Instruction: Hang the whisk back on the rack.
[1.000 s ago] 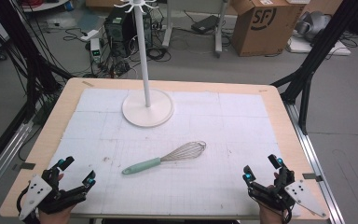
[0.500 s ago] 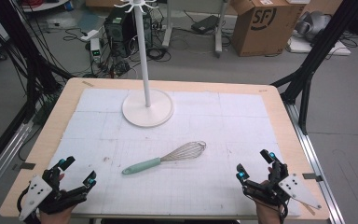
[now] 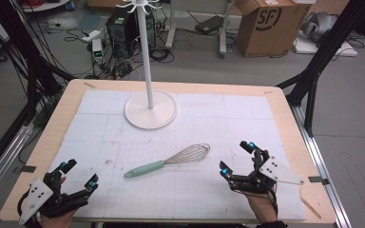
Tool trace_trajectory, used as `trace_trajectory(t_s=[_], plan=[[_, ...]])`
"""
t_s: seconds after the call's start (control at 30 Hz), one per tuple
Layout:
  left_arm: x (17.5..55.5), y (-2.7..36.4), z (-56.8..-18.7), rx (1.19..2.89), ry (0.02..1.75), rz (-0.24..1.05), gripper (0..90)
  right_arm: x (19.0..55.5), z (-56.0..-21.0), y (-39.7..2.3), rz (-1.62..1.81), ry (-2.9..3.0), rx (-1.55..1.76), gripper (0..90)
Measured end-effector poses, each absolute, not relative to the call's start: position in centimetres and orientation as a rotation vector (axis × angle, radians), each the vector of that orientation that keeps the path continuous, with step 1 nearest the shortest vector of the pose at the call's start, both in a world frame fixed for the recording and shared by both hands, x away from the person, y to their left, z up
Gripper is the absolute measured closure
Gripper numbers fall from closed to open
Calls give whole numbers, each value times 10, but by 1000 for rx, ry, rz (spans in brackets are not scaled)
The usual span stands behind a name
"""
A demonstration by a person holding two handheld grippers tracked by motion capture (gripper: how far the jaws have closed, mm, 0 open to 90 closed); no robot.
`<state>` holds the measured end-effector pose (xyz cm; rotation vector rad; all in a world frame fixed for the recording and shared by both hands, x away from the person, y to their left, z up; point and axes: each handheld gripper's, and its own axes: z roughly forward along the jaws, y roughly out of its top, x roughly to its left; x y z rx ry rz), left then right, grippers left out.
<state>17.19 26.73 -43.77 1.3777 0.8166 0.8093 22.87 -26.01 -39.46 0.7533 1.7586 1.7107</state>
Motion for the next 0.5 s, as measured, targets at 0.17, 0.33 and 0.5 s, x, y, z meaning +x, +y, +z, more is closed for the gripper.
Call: trace_trajectory(t_s=[0.17,0.33,0.5], plan=[[172,267,-438,1380,816,805,145,243,-384,-236,1719,1885,719,59],[171,267,-437,1378,808,804,145,259,-371,-211,1659,2025,614,177],[171,267,-437,1379,807,793,146,277,-365,-189,1619,2180,544,175]])
